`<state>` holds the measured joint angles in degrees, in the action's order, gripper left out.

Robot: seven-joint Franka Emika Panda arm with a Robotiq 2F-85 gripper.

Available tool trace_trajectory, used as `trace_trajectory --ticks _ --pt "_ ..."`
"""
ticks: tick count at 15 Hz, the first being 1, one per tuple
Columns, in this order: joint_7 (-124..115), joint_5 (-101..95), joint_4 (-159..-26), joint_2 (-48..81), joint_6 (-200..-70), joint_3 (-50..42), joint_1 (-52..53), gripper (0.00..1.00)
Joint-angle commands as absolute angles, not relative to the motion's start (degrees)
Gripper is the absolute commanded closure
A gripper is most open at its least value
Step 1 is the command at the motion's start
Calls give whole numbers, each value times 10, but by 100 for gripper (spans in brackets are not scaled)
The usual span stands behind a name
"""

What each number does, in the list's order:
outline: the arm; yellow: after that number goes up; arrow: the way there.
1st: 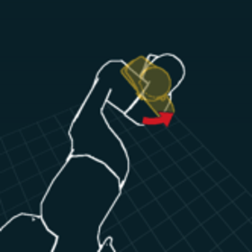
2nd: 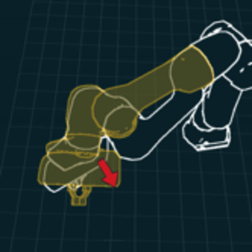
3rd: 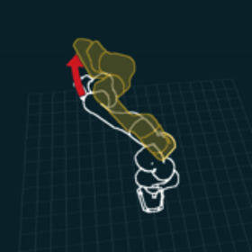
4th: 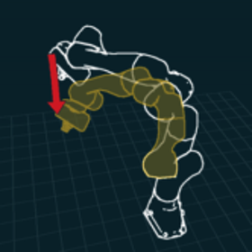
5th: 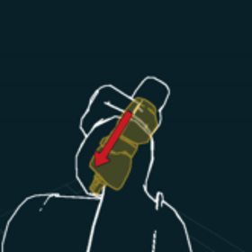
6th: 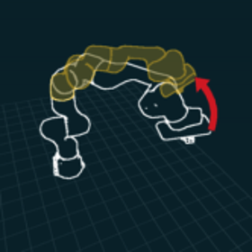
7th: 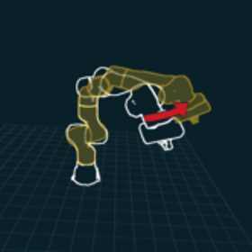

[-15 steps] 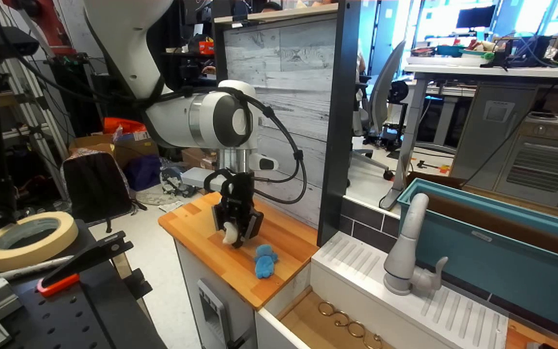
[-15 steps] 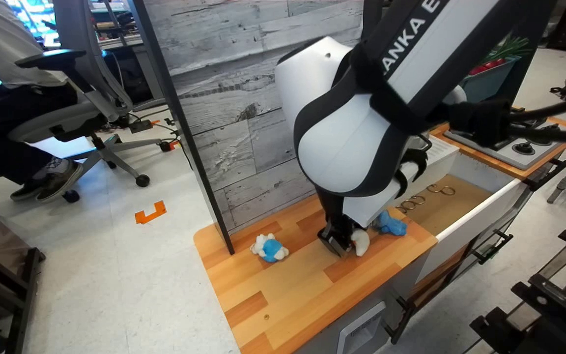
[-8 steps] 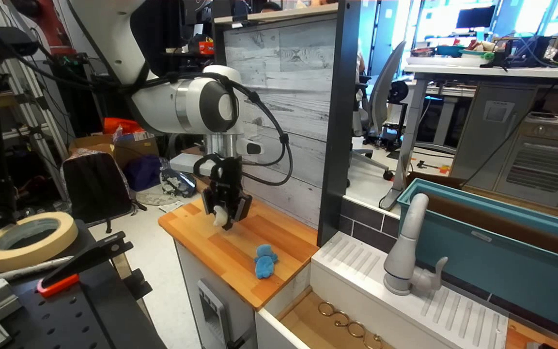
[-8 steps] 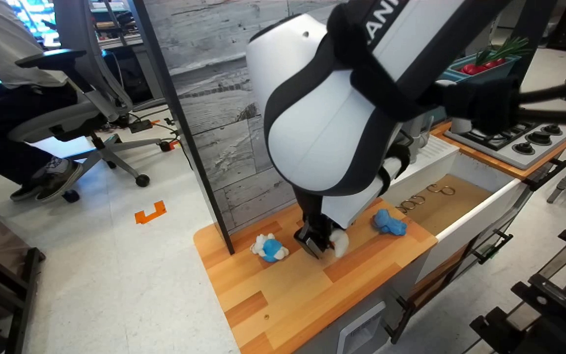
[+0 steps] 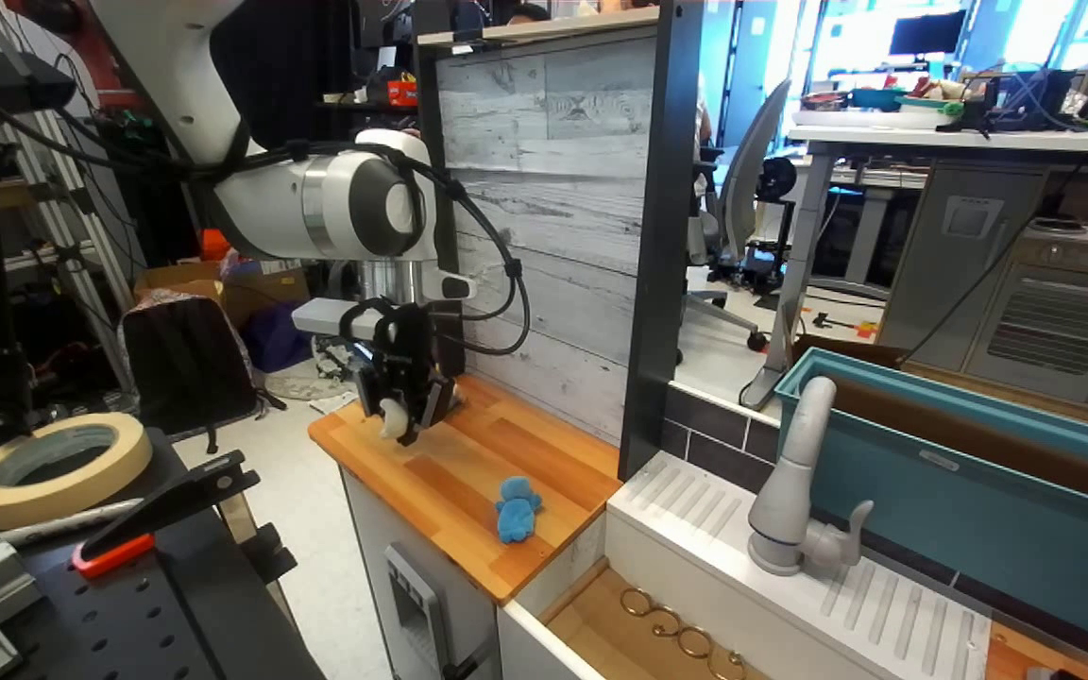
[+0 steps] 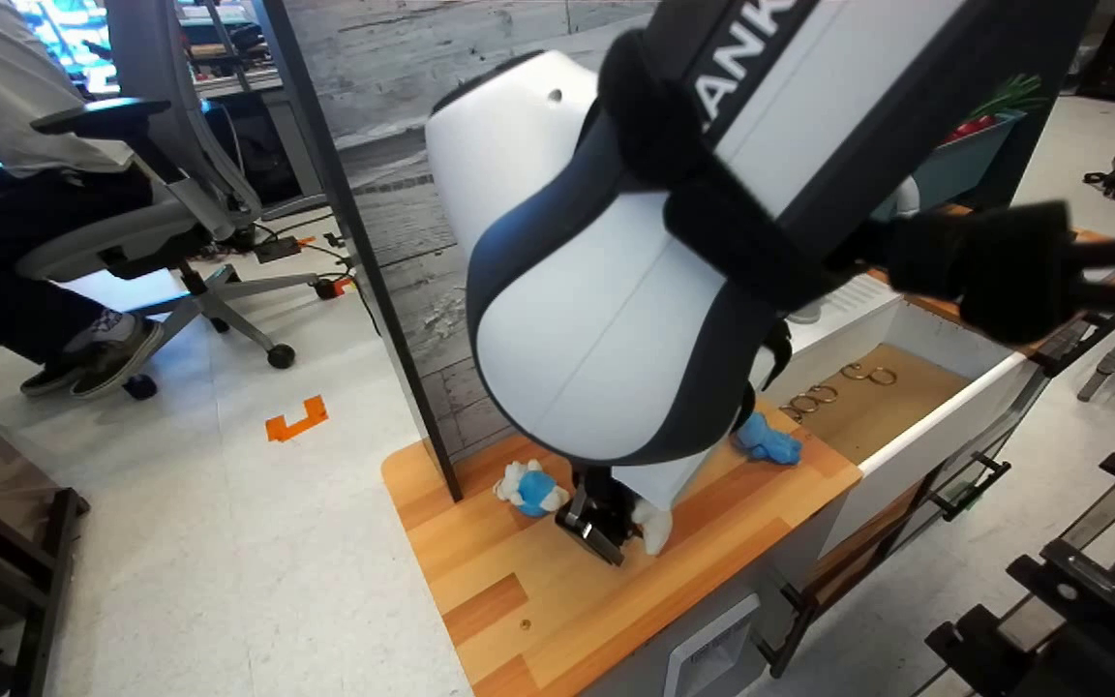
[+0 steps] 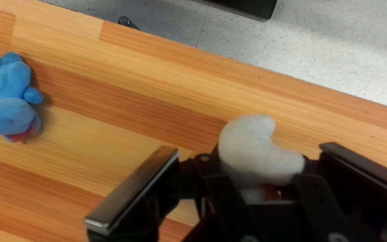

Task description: Move the white doll to the left

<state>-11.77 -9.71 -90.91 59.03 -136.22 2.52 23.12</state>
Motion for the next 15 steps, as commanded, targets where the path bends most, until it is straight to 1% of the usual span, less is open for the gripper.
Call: trace_trajectory --ticks 1,9,10,11,13,15 --pt "-103 -111 -912 590 -1371 25 237 98" --pt "-74 -116 -895 609 -1376 24 236 98" --pt "-74 -117 -893 612 -1379 23 238 88" --pt "-74 -118 -891 615 -1381 22 239 65" --pt "-74 -122 -888 618 -1385 20 240 60" --pt "-77 -132 -891 617 -1393 16 244 46"
